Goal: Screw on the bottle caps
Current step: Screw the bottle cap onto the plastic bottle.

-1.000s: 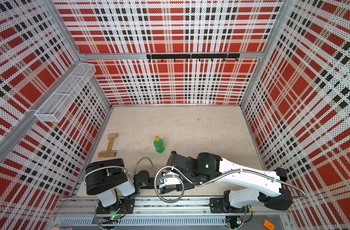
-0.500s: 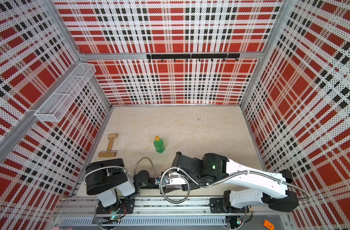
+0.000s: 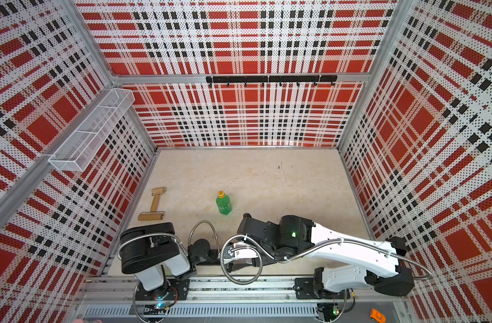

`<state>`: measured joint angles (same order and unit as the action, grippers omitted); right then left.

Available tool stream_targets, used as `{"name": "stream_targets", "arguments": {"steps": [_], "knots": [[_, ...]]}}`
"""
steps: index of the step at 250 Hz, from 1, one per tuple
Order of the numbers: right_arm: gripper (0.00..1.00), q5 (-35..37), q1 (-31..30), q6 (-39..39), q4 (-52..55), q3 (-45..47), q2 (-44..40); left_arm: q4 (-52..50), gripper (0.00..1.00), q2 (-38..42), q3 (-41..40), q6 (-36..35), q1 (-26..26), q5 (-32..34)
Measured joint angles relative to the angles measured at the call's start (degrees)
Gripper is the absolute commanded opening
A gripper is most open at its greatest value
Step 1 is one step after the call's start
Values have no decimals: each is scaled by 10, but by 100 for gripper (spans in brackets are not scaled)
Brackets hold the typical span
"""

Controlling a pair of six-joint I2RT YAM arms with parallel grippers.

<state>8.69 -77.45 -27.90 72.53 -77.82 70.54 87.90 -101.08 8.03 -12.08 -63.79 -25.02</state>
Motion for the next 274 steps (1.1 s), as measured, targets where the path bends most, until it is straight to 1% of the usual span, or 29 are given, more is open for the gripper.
{"name": "stream_targets", "arguments": {"steps": [126, 206, 274], "knots": [[58, 3, 0, -10, -23, 2, 17, -1, 47, 0, 0, 0, 0, 5], [58, 19, -1, -10, -47, 2, 26, -2, 47, 2, 0, 0, 0, 11], [57, 33, 14, -8, -71, -5, 46, -3, 47, 2, 0, -1, 0, 12]]}}
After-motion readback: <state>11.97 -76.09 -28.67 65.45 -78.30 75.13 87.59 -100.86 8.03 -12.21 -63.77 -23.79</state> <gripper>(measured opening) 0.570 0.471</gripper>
